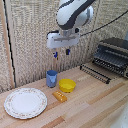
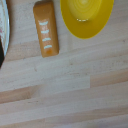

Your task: Notice the yellow vessel located before you. Bring your fastener close to the yellow vessel and smoothly hold it. Transfer the yellow vessel above the white plating and let go of your hold on it, then set the vessel on the plating.

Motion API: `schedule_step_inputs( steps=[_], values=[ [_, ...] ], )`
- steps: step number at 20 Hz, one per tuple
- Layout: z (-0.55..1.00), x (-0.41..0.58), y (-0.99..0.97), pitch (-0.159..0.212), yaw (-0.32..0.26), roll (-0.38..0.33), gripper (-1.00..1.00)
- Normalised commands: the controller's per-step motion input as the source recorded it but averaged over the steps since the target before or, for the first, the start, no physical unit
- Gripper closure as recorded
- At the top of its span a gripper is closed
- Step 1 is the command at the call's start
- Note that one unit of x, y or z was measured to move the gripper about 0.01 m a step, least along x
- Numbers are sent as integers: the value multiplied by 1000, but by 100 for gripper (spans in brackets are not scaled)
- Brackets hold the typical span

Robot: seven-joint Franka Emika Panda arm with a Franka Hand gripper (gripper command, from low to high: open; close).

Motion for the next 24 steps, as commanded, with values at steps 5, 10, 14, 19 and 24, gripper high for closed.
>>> schedule_step_inputs(
  steps=[5, 10, 14, 19, 24],
  values=[
    [-418, -90, -594, 42, -164, 30, -100],
    [-385, -21, -482, 36, -167, 9, -100],
    [-507, 0, -287, 11, -70, 0, -100],
    [-572, 0, -51, 10, -7, -25, -100],
    [-599, -50, -34, 12, 0, -65, -100]
  ],
)
